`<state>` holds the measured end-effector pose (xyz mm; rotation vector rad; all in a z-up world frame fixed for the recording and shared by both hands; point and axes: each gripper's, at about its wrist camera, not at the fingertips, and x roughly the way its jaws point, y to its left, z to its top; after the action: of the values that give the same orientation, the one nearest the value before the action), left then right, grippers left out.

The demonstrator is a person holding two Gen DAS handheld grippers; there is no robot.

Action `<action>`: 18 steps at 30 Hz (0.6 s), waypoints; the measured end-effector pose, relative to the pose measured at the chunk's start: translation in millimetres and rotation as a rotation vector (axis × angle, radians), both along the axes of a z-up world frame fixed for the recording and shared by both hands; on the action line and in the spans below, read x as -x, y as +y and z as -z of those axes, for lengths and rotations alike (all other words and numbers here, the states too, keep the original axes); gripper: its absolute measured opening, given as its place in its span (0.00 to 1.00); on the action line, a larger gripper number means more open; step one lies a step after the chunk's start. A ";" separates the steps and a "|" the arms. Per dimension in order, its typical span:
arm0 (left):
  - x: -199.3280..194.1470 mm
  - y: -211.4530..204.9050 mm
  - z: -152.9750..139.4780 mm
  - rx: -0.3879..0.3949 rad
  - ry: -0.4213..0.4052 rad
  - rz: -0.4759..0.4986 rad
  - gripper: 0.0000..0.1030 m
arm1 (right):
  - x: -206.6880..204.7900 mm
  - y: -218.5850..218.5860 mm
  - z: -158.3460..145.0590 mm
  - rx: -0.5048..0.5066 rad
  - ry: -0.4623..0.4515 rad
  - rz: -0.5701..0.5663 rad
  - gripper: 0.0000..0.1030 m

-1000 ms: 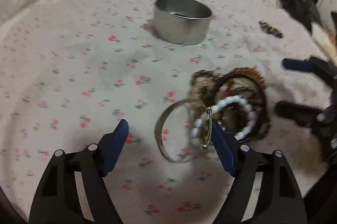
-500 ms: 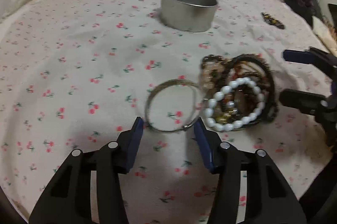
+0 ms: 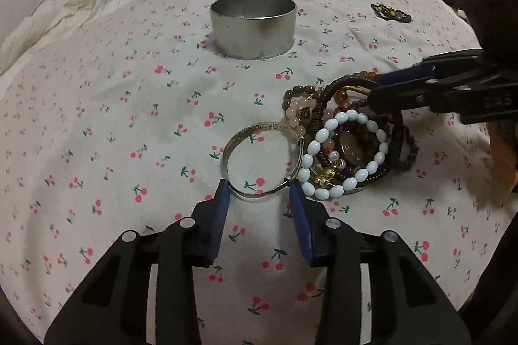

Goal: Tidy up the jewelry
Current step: 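Grasp the black braided bracelet with the right gripper while the left gripper holds the bangle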

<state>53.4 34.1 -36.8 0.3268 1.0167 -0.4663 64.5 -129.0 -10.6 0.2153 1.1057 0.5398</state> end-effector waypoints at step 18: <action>19.1 -14.9 -9.5 -0.119 -0.159 0.198 0.57 | 2.7 -5.3 -0.2 -0.189 0.055 0.004 0.12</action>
<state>34.3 19.2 -27.3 0.5658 0.8621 -0.5502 61.8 -134.3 -10.4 0.3988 1.1076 0.6384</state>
